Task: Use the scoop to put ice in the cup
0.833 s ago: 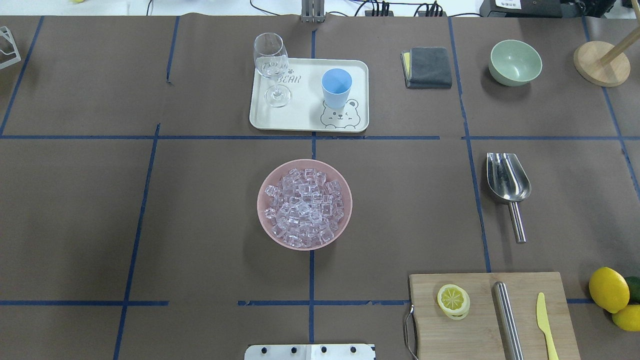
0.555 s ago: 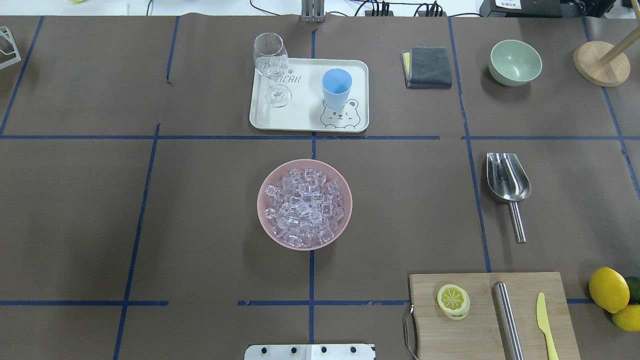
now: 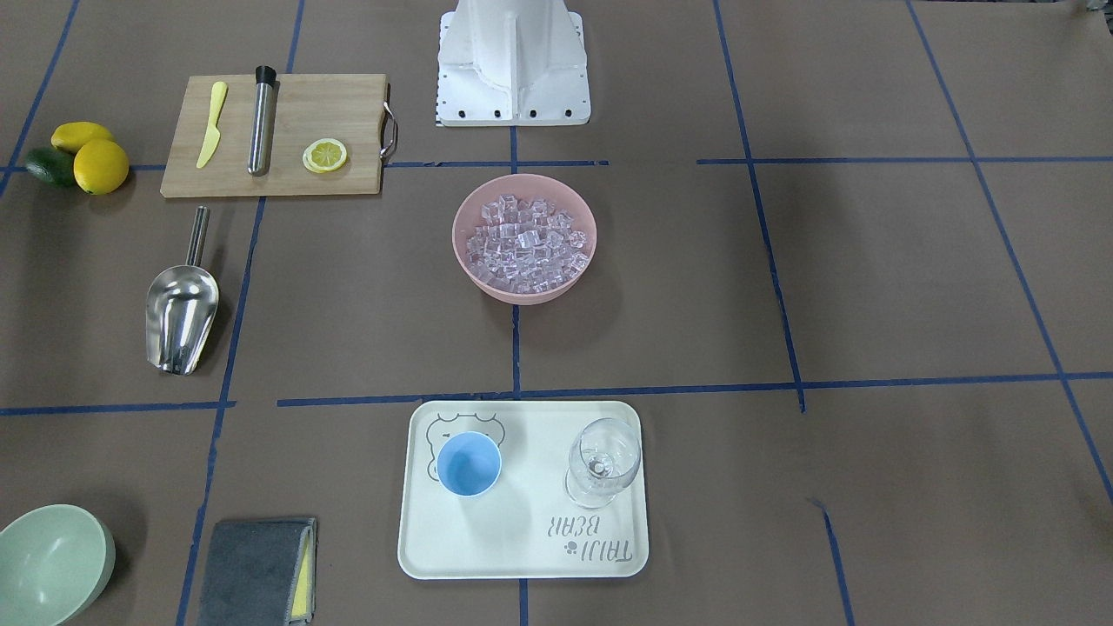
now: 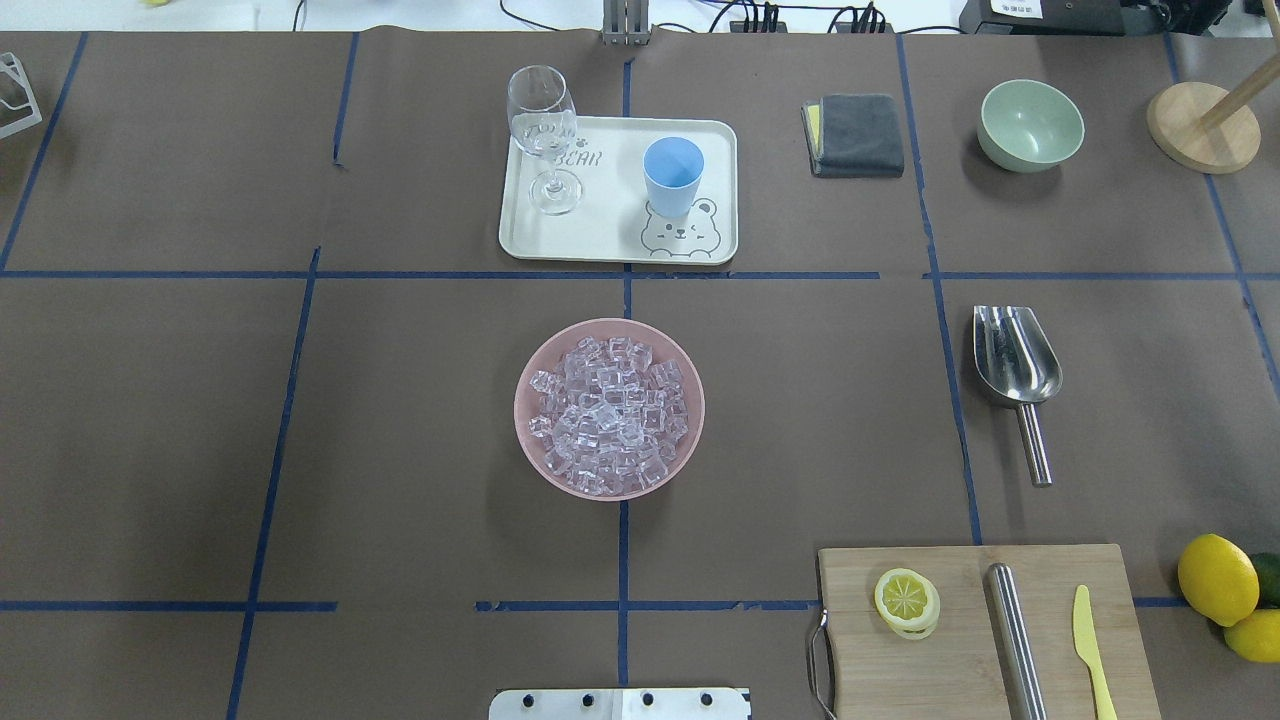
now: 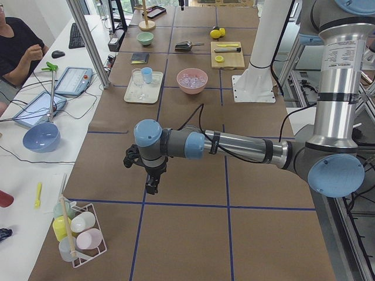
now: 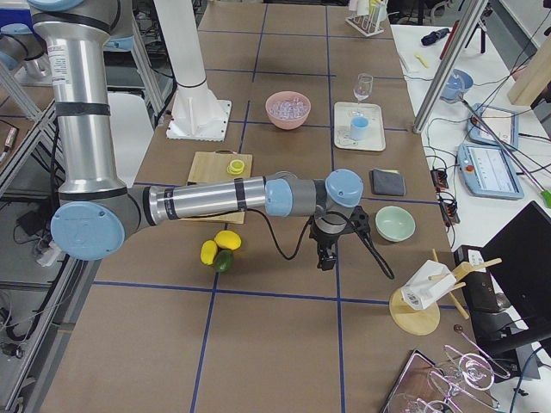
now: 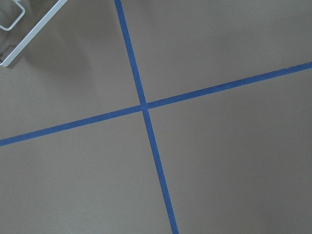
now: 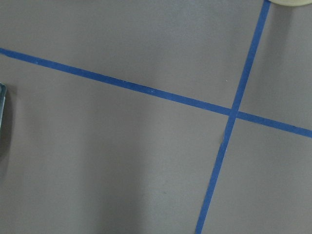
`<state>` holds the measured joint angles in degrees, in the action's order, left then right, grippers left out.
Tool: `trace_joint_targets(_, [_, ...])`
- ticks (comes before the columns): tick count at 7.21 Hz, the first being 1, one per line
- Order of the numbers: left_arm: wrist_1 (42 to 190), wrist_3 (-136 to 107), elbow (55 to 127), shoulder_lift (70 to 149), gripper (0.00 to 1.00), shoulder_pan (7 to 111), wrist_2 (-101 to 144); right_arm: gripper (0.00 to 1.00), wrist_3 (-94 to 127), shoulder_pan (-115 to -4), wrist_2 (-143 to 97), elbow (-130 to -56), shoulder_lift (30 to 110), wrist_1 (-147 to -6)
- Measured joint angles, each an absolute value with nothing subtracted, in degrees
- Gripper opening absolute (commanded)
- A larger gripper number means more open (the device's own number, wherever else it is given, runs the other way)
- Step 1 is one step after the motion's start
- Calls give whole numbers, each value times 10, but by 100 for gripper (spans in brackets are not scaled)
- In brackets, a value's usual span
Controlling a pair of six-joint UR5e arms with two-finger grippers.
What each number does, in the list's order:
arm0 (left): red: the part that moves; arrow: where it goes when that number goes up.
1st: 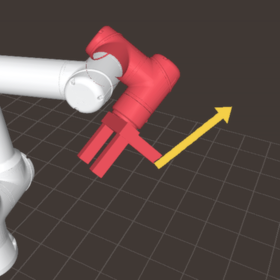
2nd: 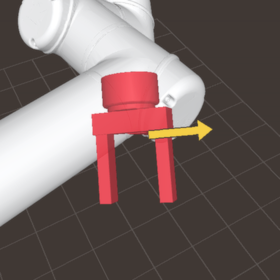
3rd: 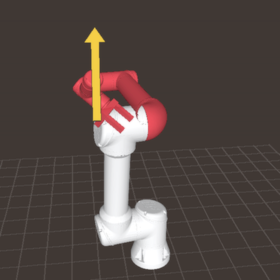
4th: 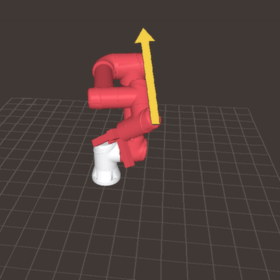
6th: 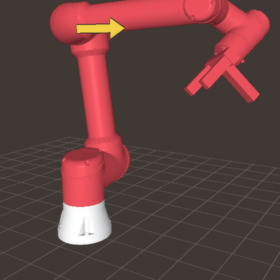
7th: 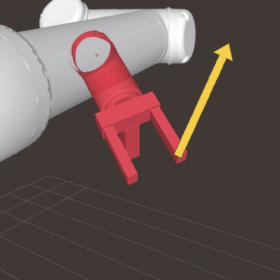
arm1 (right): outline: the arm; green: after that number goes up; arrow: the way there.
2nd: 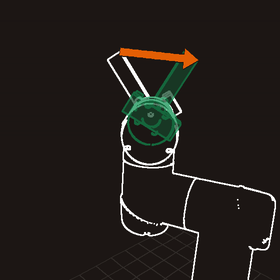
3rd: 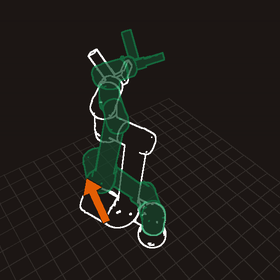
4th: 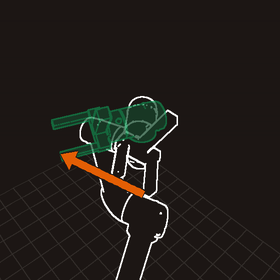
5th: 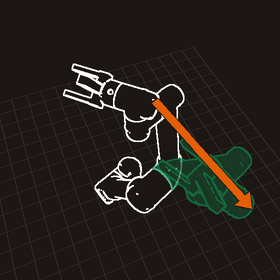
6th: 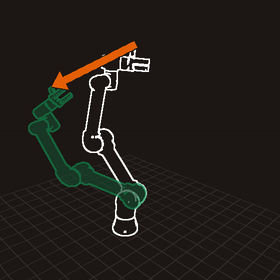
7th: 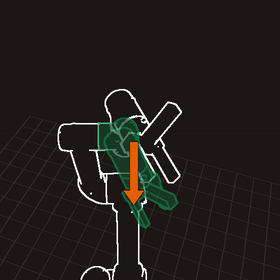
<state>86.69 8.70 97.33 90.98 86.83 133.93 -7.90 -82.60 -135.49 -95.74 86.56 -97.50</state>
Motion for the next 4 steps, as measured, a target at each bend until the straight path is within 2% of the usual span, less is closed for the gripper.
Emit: trace_joint_targets(4, [876, 89, 985, 911, 100, 860, 1340, 100, -76, -819, -1399, -958, 871, -964])
